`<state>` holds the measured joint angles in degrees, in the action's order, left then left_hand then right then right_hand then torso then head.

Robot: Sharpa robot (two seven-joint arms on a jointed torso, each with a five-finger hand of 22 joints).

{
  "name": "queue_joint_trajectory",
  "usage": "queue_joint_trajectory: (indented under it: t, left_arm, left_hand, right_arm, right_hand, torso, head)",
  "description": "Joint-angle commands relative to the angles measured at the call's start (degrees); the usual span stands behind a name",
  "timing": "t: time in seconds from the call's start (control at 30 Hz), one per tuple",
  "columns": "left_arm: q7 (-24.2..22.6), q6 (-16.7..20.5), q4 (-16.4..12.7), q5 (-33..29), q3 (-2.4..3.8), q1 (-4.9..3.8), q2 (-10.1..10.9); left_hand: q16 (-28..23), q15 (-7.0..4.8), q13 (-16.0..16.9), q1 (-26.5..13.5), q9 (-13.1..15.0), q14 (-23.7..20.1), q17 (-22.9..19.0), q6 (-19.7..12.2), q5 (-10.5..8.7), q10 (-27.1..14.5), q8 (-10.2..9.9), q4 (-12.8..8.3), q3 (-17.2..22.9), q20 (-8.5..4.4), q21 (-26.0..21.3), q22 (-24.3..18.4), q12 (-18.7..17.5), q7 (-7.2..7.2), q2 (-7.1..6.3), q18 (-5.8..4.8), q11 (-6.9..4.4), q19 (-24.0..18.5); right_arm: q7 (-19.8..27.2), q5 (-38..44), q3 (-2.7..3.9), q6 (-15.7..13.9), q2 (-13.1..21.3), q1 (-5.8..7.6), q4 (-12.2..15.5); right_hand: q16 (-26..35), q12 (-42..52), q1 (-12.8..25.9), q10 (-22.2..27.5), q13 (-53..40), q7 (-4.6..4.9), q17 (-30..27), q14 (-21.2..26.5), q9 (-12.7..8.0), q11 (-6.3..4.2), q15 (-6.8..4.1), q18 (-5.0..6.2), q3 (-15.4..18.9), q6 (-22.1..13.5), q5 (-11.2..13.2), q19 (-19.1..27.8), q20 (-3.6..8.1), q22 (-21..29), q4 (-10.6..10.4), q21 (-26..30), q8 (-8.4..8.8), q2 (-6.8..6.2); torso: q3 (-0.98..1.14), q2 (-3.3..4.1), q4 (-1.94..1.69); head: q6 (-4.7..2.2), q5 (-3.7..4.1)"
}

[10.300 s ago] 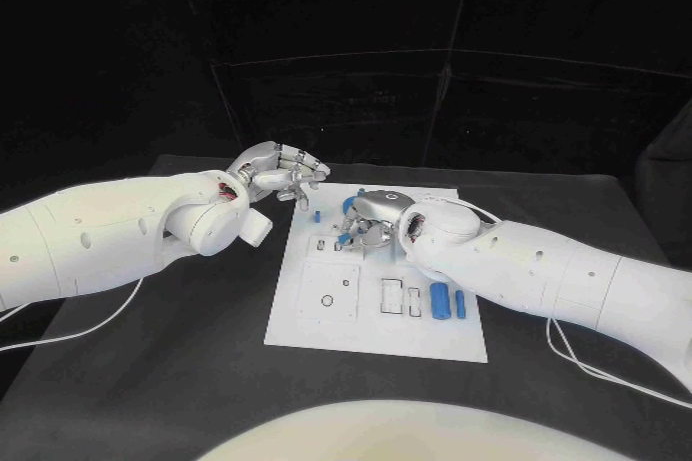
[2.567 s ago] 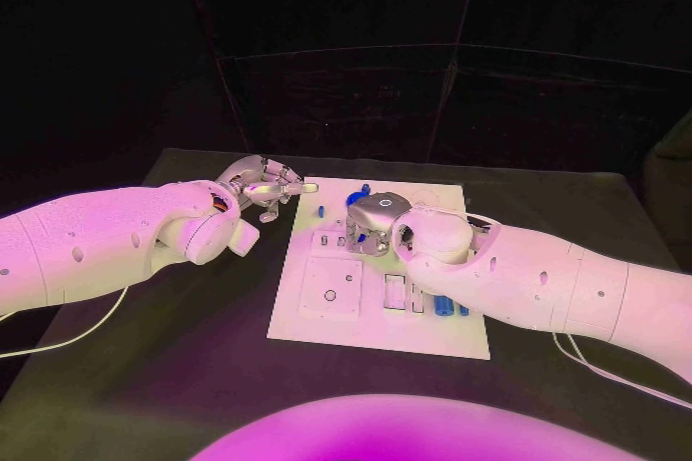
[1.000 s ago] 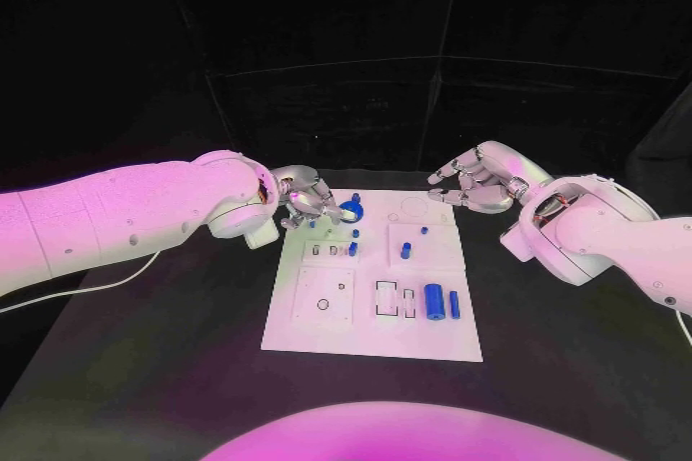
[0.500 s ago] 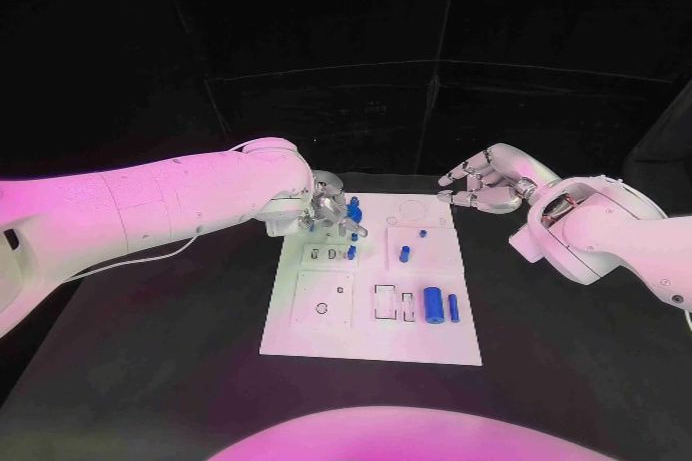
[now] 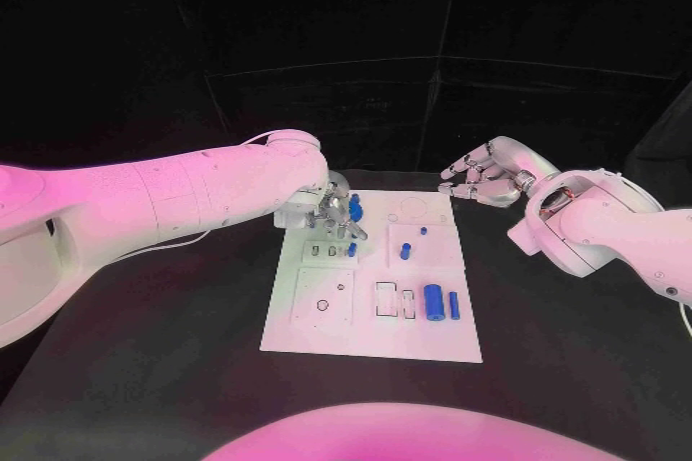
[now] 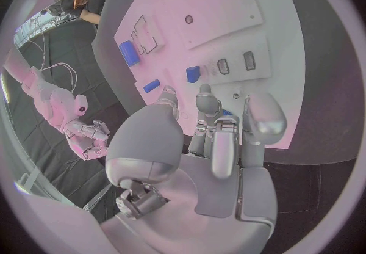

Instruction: Assemble the parts on the task board

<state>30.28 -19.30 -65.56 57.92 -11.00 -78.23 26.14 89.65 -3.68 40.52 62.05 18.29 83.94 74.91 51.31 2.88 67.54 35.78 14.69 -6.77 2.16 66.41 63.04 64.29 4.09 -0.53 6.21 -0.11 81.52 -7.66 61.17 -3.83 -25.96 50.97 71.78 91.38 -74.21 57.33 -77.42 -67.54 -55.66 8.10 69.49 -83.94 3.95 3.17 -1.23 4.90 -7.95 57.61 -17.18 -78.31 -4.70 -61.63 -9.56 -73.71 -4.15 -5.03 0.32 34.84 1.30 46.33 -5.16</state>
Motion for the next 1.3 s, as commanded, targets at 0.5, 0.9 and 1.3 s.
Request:
queue_joint_trajectory:
  t: [0.5, 0.9, 1.3]
  left_arm:
    - [1.26, -4.63, 2.46, 1.31, 0.04, 0.72, -2.58]
    - [1.42, -4.73, 3.33, 1.5, 0.06, 1.19, -3.82]
    - [1.32, -5.13, 3.93, 2.51, 0.06, 1.46, -4.52]
  left_hand:
    - [0.24, -0.24, 0.38, 1.66, 0.37, 5.99, 14.86, -0.4, -0.13, -0.3, 0.5, 0.02, -0.47, -0.04, 0.51, 0.42, 0.42, -0.01, 0.7, -0.36, -0.05, 0.0]
    - [0.28, -0.17, 0.32, 3.33, 0.59, 6.01, 14.94, -0.84, -0.12, -0.54, 0.59, -0.36, -0.46, 0.01, 0.45, 0.44, 0.37, 0.1, 1.56, -0.34, 0.04, -0.04]
    - [0.26, -0.12, 0.37, 5.05, 0.87, 6.0, 14.9, -1.03, -0.12, -0.69, 0.83, -1.01, -0.27, 0.07, 0.48, 0.58, 0.38, 0.14, 2.37, -0.34, 0.08, -0.07]
  right_arm:
    - [-0.69, 0.38, 0.04, -1.0, -0.78, 0.16, -0.38]
    - [-0.17, 0.38, 0.04, -1.41, -1.4, 0.16, -0.67]
    - [0.1, 0.38, 0.04, -1.98, -1.45, 0.16, -0.69]
  right_hand:
    - [0.8, -0.96, -0.05, 0.58, 0.96, 0.14, -0.7, -1.12, 0.02, -0.07, -0.22, 0.83, 0.55, -0.61, -0.36, 0.3, 0.18, 0.86, -0.33, 0.77, -0.46, -0.28]
    - [0.89, -1.39, -0.13, 0.84, 1.45, 0.13, -0.75, -1.13, 0.03, -0.09, -0.23, 0.84, 0.55, -0.63, -0.45, 0.29, 0.18, 0.95, -0.36, 0.86, -0.5, -0.24]
    - [1.05, -1.49, -0.52, 0.75, 1.72, 0.1, -0.78, -1.24, 0.05, -0.14, -0.29, 0.83, 0.48, -0.63, -1.06, 0.15, 0.23, 1.05, -0.37, 1.04, -0.64, -0.15]
  torso:
    - [-0.03, -0.1, -0.04]
    - [-0.02, -0.07, -0.02]
    - [0.04, -0.1, -0.06]
  head:
    - [0.52, 0.08]
    - [0.47, -0.06]
    - [0.72, -0.1]
